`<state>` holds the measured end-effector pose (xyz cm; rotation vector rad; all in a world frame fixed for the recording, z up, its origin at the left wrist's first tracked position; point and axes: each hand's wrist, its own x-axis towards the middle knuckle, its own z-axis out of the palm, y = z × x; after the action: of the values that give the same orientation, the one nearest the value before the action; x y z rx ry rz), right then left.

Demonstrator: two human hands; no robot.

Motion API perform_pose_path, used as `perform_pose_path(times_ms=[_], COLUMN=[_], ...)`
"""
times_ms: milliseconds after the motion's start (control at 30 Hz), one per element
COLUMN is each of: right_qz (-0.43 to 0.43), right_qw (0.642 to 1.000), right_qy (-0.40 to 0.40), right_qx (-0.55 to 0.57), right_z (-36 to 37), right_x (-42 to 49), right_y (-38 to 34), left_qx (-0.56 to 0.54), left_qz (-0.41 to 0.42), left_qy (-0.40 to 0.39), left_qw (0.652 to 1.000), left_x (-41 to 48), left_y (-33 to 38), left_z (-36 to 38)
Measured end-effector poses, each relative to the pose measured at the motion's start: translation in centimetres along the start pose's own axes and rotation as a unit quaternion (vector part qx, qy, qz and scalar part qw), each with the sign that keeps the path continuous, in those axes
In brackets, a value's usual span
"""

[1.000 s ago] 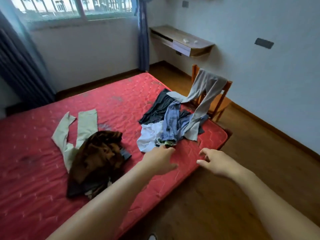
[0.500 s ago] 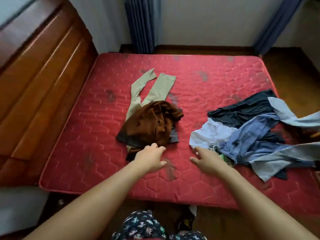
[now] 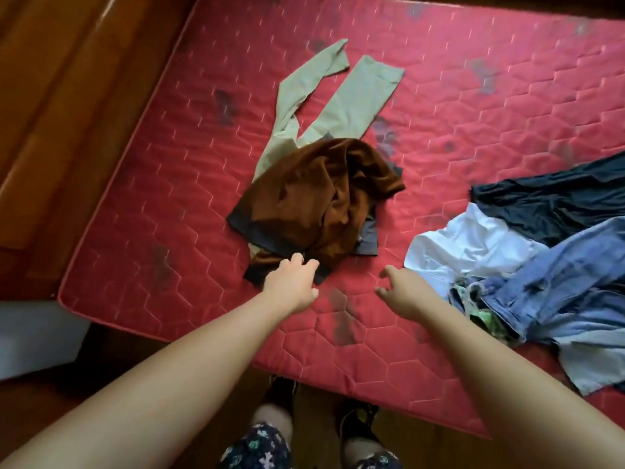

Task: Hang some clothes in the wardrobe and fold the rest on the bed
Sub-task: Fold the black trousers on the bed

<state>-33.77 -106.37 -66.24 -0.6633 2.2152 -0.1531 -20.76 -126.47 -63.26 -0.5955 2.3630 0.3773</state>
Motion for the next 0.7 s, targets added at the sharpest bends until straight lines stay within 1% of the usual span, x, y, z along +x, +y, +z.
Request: perform_pose_path(times_ms=[200,367,467,533,600,667,700], right_qz=[0.043,0.057,0.068,0.079,0.095,0.105,0.108], right_qw=[0.999,0.998,0.993,0.981,0.965,0.958,0.958], right_qy=[-0.002,0.005,0.021,0.037,0.064,0.087,0.097], right_qx=[0.004,0.031,0.094,0.172,0.236,0.254,0.249], right_z=[4.1,6.6,7.6,8.1,8.6,8.8,8.9], right_x=[10.9,18.1,21.5,23.0,24.2,25.0,25.2], right_y=[1.7,1.4,1.2,0.9,0.5,-0.1,-0.5], left_qx=[0.043,0.078,0.145,0.173,0.150,0.066,0.010], left_qz=[0.010,0.011,0.014,0.038,0.075,0.095,0.092], left_qy=[0.022,0.050,0.069,0.116,0.147,0.153,0.153], left_qw=[0.999,0.996,0.987,0.977,0.975,0.981,0.984], left_x=[12.9,21.5,25.0,26.6,27.7,28.2,28.1], left_y=[-0.9,-1.1,-1.8,-2.3,-3.1,-4.2,-5.0], left_z=[3.6,5.7,6.1,6.1,5.8,5.2,4.6])
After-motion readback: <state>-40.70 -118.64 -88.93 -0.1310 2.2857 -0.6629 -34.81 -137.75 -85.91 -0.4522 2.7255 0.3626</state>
